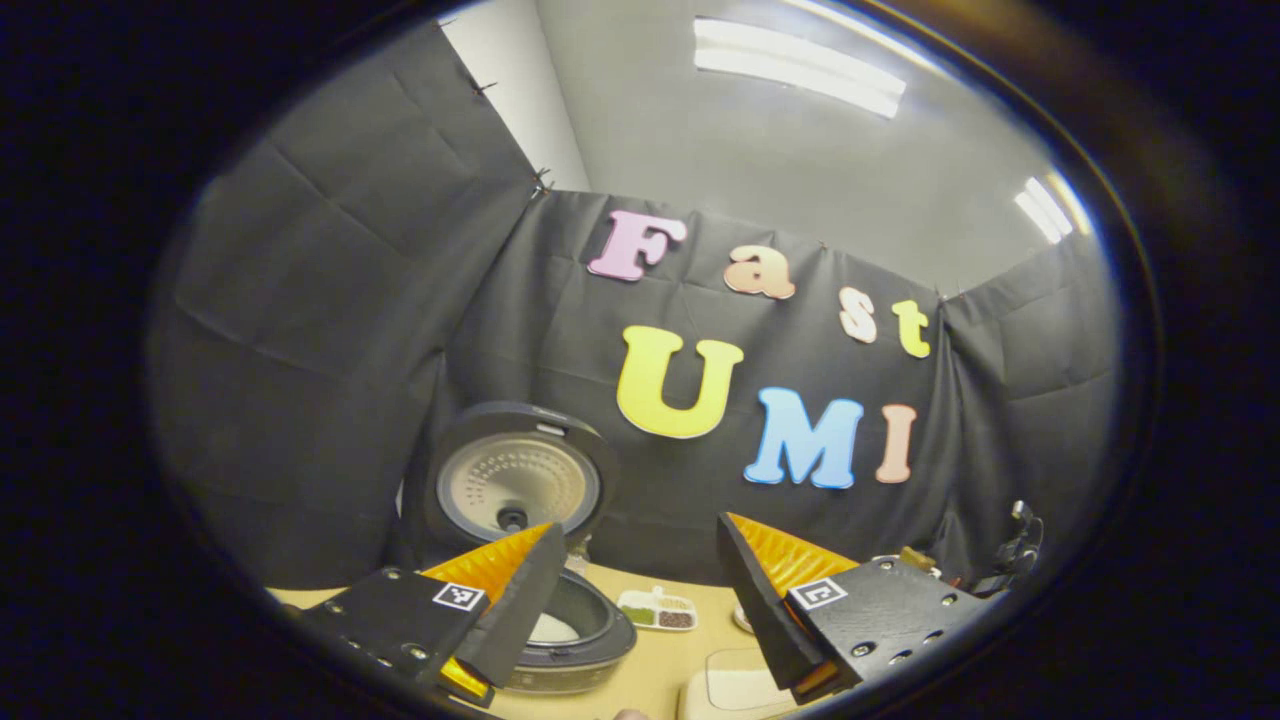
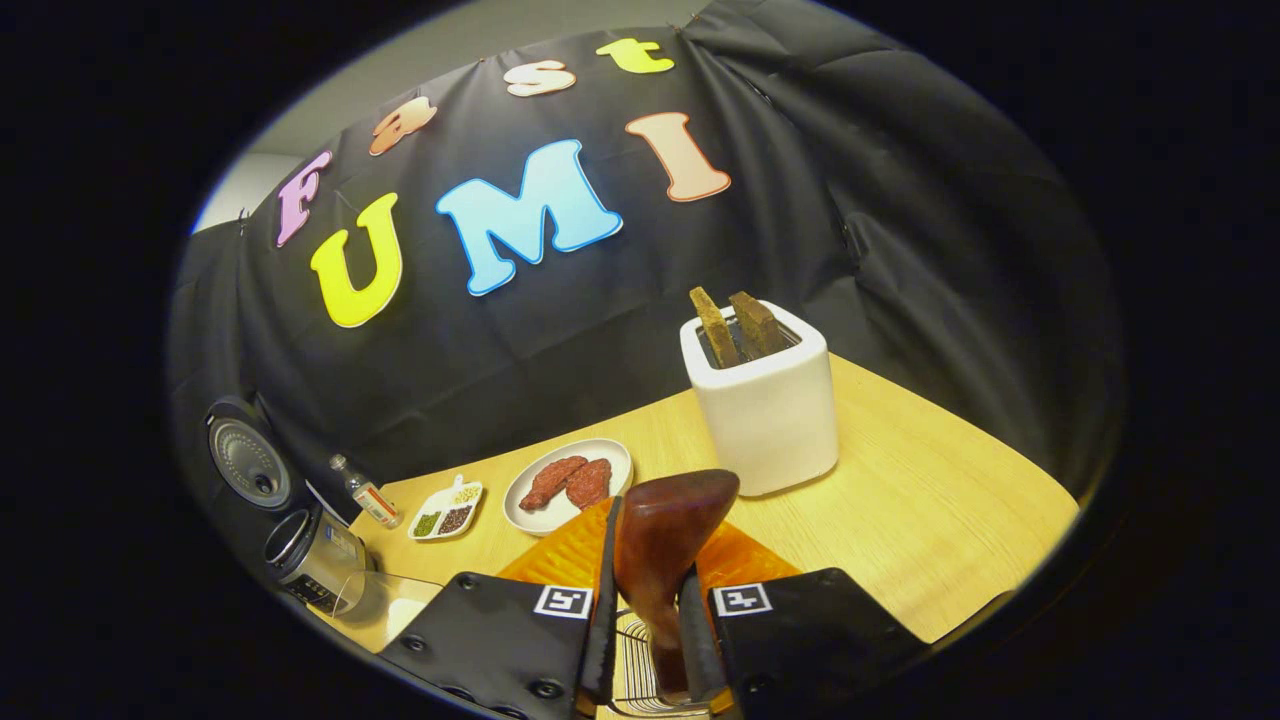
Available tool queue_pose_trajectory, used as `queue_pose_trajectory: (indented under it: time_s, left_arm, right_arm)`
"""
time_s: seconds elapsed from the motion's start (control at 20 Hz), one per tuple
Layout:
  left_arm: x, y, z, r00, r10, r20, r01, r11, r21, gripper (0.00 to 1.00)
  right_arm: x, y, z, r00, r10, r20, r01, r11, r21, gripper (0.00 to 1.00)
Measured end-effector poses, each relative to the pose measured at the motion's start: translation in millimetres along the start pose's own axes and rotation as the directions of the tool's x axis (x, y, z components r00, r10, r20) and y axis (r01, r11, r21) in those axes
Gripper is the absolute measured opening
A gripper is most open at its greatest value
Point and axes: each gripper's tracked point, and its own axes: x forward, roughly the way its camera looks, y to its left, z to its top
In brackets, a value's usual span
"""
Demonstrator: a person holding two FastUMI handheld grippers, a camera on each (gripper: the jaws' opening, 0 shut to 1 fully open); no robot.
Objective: Close the left gripper, press the button to open the rice cooker; take a wooden spoon from the chopstick holder with the right hand, scoop a spoonful of rice and pour it into the rice cooker, then put the wooden spoon back into the chopstick holder.
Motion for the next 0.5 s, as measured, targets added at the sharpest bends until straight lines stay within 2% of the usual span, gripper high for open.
queue_pose_trajectory:
  time_s: [0.05, 0.1, 0.2, 0.25, 0.35, 0.5]
  left_arm:
    - [11.0, 15.0, 7.3, 0.999, 0.043, 0.004, -0.043, 0.999, 0.019, 0.92]
    - [22.1, 26.2, 12.4, 0.997, 0.074, -0.004, -0.073, 0.996, 0.041, 0.92]
    - [43.0, 29.6, 22.1, 0.998, 0.066, -0.013, -0.065, 0.997, 0.046, 0.94]
    - [55.8, 31.8, 24.3, 0.997, 0.062, -0.035, -0.060, 0.997, 0.042, 0.93]
    - [84.8, 47.7, 26.5, 0.994, 0.090, -0.066, -0.086, 0.995, 0.058, 0.93]
    - [125.6, 63.1, 47.1, 0.991, 0.134, -0.028, -0.130, 0.985, 0.116, 0.94]
  right_arm:
    - [-5.8, 1.2, 6.8, 1.000, -0.006, 0.022, 0.007, 1.000, -0.006, 0.34]
    - [-11.5, 0.1, 14.6, 0.998, -0.016, 0.058, 0.017, 1.000, -0.020, 0.41]
    - [-24.9, -6.1, 26.4, 0.990, -0.058, 0.127, 0.068, 0.995, -0.077, 0.84]
    - [-30.6, -10.0, 30.3, 0.984, -0.079, 0.160, 0.097, 0.989, -0.114, 0.97]
    - [-49.8, -14.4, 42.2, 0.965, -0.111, 0.238, 0.159, 0.968, -0.194, 0.98]
    - [-79.9, -8.7, 53.8, 0.938, -0.110, 0.328, 0.204, 0.942, -0.268, 0.98]
